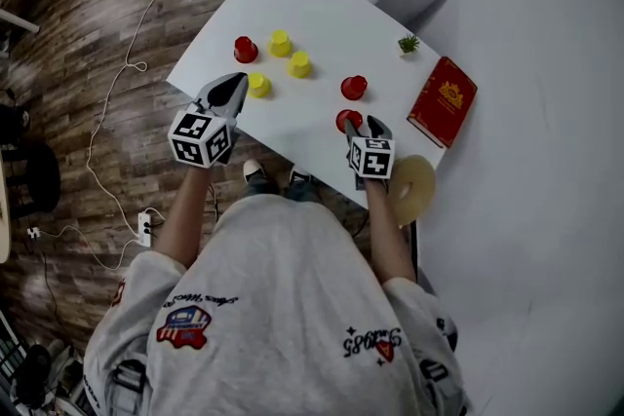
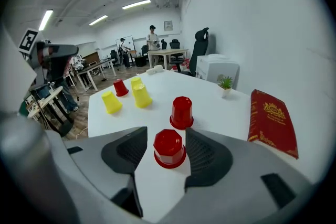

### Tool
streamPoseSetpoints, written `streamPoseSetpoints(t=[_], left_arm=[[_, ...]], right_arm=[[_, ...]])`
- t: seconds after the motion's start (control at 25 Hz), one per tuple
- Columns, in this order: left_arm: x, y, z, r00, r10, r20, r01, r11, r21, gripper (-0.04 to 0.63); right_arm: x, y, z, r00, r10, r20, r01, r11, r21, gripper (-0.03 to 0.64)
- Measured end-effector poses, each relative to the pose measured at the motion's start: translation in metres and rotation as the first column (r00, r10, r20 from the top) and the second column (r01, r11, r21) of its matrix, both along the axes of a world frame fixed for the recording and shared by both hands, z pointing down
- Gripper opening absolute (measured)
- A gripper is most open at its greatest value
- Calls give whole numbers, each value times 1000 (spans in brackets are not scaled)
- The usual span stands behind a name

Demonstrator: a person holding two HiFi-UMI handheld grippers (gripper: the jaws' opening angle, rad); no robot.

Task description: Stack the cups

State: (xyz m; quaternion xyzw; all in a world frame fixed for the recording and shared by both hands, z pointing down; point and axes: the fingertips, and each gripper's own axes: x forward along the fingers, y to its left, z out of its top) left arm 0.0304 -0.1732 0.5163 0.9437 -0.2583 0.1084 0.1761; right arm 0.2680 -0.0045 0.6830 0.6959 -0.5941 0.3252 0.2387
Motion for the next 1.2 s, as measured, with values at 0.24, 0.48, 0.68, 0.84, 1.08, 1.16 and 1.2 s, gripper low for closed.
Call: streamPoseSetpoints(t=[0.24,0.48,0.68,0.84,1.08,1.16,1.2], left_arm=[[-21,-9,4,999,-37,8,37,999,-5,6],[-40,-14,7,998,-62,17,62,998,-15,6],[-52,-13,12,996,-85,26,85,996,-20,6],[-61,-15,14,994,-108,25,108,994,-21,6],[-79,-17,14,989,-147,27,147,989,-15,6],[-89,-17,15,986,-166,30,167,986,-12,6],[-95,-17,15,984,-177,32,178,984,-11,6]], right_arm=[[-3,6,30,1000,1,-4,-2,995,-96,235],[-8,-2,31,999,7,-36,-11,993,-119,241],[-14,-10,27,999,7,-46,-11,996,-87,212],[-33,-30,25,998,-49,-35,47,997,-56,212],[-71,-72,17,987,-160,-34,159,987,-25,212],[-85,-85,16,980,-196,-33,196,980,-18,212],[-93,-91,15,976,-215,-31,214,977,-17,212]])
